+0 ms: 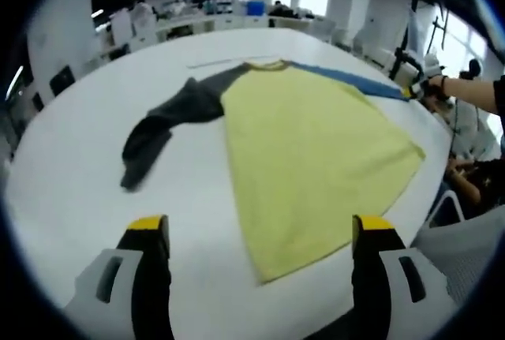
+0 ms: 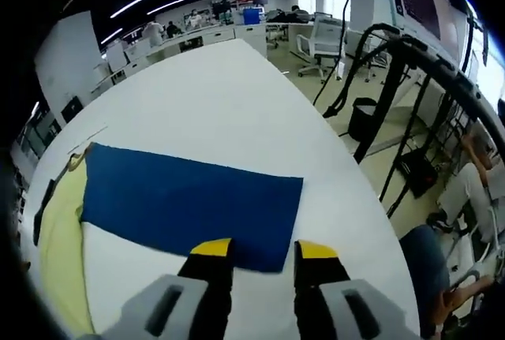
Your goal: Fold the garment on the visible template until the final outline fits inside the template.
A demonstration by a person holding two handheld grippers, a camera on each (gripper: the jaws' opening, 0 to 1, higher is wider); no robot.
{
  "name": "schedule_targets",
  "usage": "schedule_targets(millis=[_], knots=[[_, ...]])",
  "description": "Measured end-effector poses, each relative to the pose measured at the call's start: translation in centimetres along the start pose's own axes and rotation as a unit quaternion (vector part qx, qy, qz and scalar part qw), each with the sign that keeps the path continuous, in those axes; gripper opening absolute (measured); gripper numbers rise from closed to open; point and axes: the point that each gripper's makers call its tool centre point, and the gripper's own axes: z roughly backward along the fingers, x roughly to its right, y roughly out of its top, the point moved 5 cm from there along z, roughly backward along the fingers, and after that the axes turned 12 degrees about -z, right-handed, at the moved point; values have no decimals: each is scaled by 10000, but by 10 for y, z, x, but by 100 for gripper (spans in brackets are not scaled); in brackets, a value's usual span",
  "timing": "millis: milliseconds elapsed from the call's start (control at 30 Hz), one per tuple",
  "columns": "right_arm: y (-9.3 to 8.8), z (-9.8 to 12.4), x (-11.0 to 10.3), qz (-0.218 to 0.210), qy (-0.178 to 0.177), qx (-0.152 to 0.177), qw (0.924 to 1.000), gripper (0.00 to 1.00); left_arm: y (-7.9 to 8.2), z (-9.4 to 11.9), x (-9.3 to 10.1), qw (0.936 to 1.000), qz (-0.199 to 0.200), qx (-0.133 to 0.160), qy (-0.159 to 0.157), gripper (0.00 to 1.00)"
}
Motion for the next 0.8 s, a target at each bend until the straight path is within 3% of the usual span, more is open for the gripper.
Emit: schedule_targets(millis=[267, 400, 800], knots=[[6, -3, 6, -303, -226, -62, 9993, 14, -7, 3, 0, 9999, 13, -106, 4, 86], [6, -5, 3, -230, -290, -223, 9991, 2, -9, 5, -1, 9998, 160, -78, 0, 87], [9, -12, 7, -351, -282, -353, 9984, 0, -8, 9, -6, 9998, 168, -42, 99, 90]])
